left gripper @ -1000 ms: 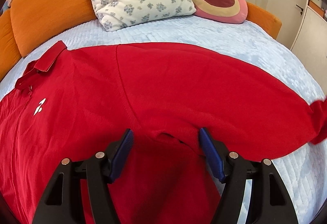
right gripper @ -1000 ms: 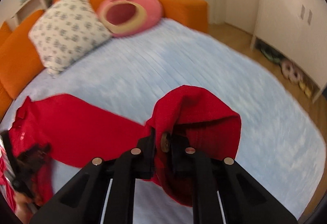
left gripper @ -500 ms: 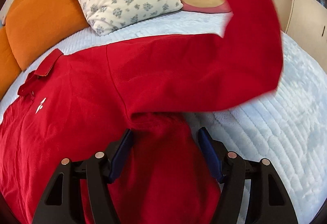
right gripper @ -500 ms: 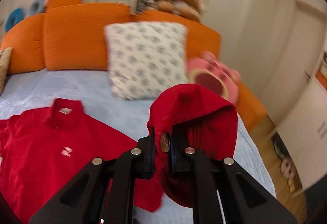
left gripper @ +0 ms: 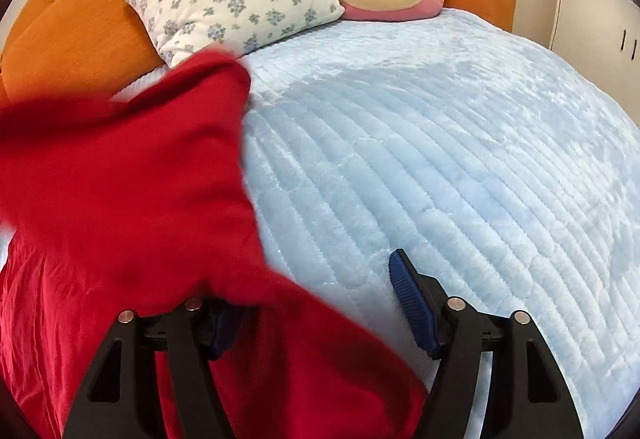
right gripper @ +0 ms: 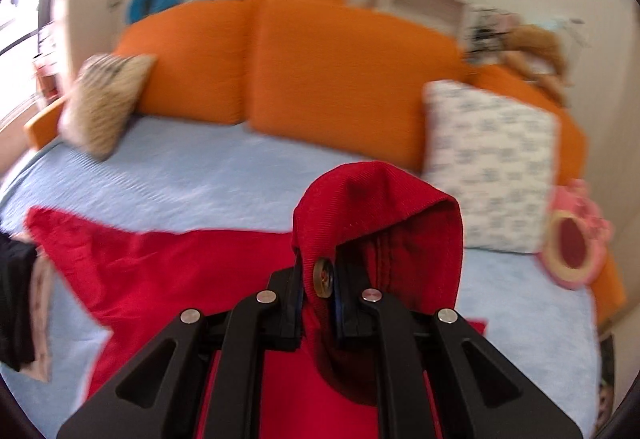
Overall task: Fold large clothes
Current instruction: 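Lift the sleeve with the right tool, lay it across the shirt body, open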
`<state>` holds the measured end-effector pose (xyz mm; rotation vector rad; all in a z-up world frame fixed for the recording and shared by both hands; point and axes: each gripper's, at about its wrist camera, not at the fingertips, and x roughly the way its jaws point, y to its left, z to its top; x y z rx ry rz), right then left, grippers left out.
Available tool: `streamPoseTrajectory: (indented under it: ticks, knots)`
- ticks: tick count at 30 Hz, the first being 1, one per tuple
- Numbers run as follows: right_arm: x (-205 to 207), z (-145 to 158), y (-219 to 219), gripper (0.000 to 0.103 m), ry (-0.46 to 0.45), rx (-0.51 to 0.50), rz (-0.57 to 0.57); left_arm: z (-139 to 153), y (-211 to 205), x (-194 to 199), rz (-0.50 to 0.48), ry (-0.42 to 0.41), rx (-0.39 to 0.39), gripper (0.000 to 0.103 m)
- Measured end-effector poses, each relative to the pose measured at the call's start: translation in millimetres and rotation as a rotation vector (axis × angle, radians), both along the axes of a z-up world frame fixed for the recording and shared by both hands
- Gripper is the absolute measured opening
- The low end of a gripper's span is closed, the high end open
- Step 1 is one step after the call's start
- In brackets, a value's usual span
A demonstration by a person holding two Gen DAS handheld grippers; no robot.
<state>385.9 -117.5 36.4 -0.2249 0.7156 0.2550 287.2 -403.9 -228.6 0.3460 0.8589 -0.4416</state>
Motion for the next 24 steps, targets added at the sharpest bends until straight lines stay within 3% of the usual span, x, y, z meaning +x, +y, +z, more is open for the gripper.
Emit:
streamPoseTrajectory:
  ticks: [4, 10, 15, 17, 19, 20, 21, 23, 24]
  knots:
    - [0.6, -74.0, 91.0, 0.011, 0.119, -0.029, 0.112, -0.5, 2.4, 0.3, 0.011, 0.001, -0.010, 0.076]
    - [-13.8, -199.1, 172.7, 0.011, 0.248, -0.186, 0.161, -1.5, 5.2, 1.5, 0.012, 0.008, -0.029, 0.077]
    - [-24.2, -237.0, 182.0, 0.013, 0.201, -0.261, 0.120, -1.9, 7.3, 3.9, 0.010, 0.018, -0.045, 0.078]
    - [-33.4, -241.1, 193.6, 0.015, 0.158, -0.369, 0.107, -1.9, 8.0, 4.9, 0.009, 0.020, -0.047, 0.080]
    - [-47.2, -249.5, 215.0, 0.017, 0.123, -0.542, 0.112, -1.2, 9.9, 5.5, 0.004, 0.032, -0.059, 0.085]
    - [-53.5, -250.4, 219.5, 0.018, 0.120, -0.591, 0.125, -0.5, 11.3, 5.7, -0.009, 0.048, -0.070, 0.095]
    - [-63.1, -249.7, 220.8, 0.022, 0.119, -0.641, 0.153, 1.2, 14.1, 5.1, -0.044, 0.086, -0.088, 0.099]
    - [-84.3, -238.8, 219.4, 0.050, 0.114, -0.683, 0.207, 7.8, 22.8, 1.3, -0.073, 0.110, -0.096, 0.099]
    - [-95.2, -230.1, 216.8, 0.077, 0.108, -0.689, 0.230, 13.4, 31.1, -1.6, -0.081, 0.125, -0.105, 0.100]
